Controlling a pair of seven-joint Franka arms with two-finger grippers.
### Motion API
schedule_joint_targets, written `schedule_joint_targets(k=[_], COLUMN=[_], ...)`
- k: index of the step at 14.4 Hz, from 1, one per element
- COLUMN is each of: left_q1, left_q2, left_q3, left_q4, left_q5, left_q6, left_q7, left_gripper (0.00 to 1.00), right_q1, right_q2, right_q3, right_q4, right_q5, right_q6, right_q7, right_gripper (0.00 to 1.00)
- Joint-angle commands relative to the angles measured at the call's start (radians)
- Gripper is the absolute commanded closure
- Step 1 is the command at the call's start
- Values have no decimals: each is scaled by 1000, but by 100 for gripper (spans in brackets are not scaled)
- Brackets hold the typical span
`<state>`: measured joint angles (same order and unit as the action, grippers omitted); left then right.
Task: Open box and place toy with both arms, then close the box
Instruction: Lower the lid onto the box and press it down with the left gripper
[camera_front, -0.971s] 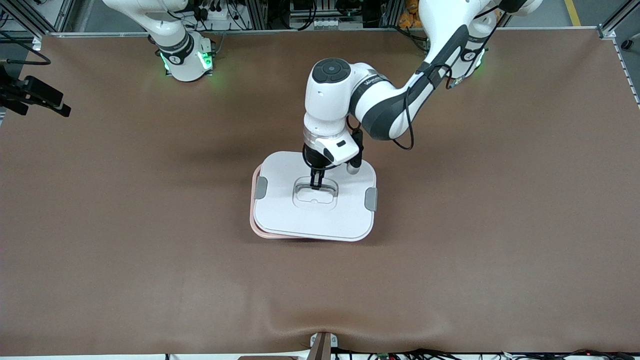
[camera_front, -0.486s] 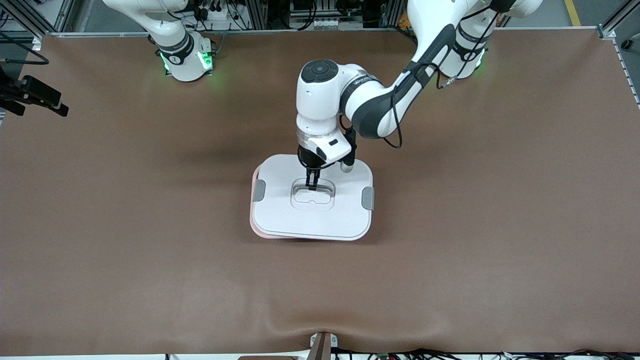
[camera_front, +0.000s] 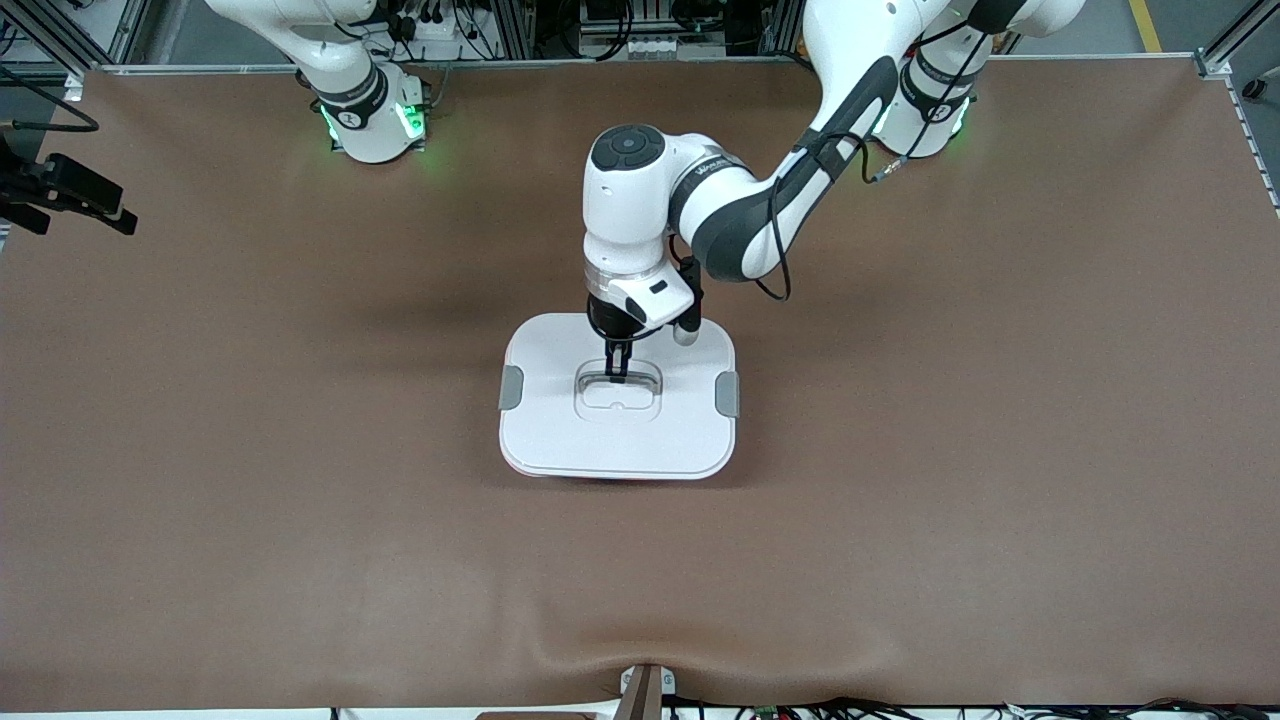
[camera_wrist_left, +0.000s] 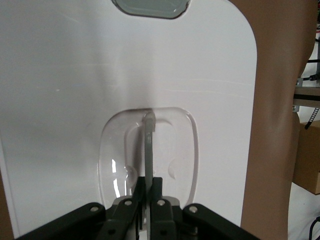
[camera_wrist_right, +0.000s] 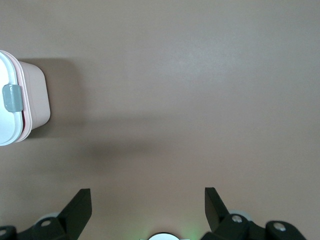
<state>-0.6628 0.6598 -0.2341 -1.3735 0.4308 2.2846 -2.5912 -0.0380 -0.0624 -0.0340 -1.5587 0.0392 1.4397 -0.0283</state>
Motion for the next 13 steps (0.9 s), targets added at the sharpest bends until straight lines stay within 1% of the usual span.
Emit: schedule_joint_targets(k=[1, 6, 8, 10, 13], left_q1=[-17, -23, -44, -89, -95], left_q2=[17, 23, 27, 27, 29], left_q3=[13, 15, 42, 93, 99], left_q4=[37, 37, 40, 40, 40], left_q5=[25, 25, 23, 22, 22], left_q6=[-13, -13, -11, -10, -10], left_q7=[-30, -46, -59, -61, -63], left_gripper=[100, 100, 100, 100, 100], right_q1=[-14, 0, -6, -3, -6], right_q2=[16, 30, 32, 32, 32], right_q3=[11, 13, 13, 13, 13], right_q4=[28, 28, 29, 29, 29], right_q5=[-7, -9, -4, -5, -7], right_q6=[-8, -5, -5, -5, -5], right_q7=[-13, -13, -13, -13, -13], right_gripper=[0, 0, 0, 0, 0])
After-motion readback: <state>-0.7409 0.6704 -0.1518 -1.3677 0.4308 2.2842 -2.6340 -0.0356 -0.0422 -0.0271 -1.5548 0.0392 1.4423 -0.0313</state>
